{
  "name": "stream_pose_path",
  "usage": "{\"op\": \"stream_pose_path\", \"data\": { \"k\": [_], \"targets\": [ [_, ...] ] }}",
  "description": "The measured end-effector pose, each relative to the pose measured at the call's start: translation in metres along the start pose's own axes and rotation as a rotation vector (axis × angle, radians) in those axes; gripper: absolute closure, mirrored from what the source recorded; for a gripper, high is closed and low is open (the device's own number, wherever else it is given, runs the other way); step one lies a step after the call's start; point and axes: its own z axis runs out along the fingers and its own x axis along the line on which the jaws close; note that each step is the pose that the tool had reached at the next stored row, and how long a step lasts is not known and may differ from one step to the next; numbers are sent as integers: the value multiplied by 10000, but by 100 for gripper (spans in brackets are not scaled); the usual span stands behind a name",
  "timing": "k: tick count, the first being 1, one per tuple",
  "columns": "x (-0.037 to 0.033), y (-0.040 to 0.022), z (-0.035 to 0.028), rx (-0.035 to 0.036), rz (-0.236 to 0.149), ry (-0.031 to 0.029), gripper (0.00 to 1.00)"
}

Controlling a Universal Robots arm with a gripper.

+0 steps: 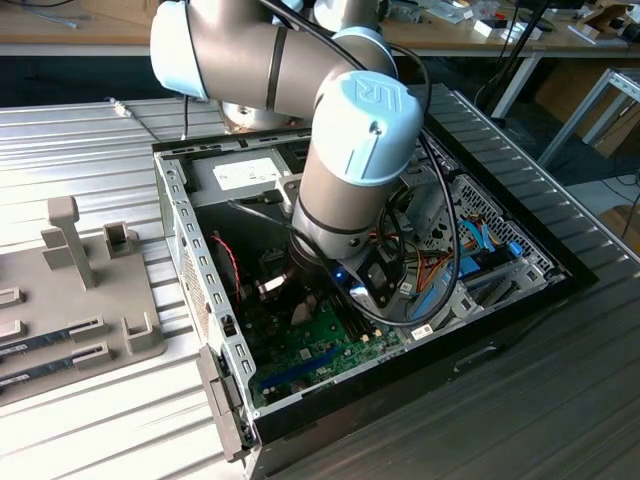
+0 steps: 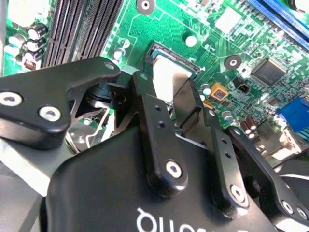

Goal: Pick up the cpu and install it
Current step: 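Place the cpu into insertion slot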

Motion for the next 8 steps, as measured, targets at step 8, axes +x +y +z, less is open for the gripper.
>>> {"op": "stream_pose_path", "data": {
  "k": [8],
  "targets": [
    [-1,-14,13,-3,-2,-7,56]
  ]
}}
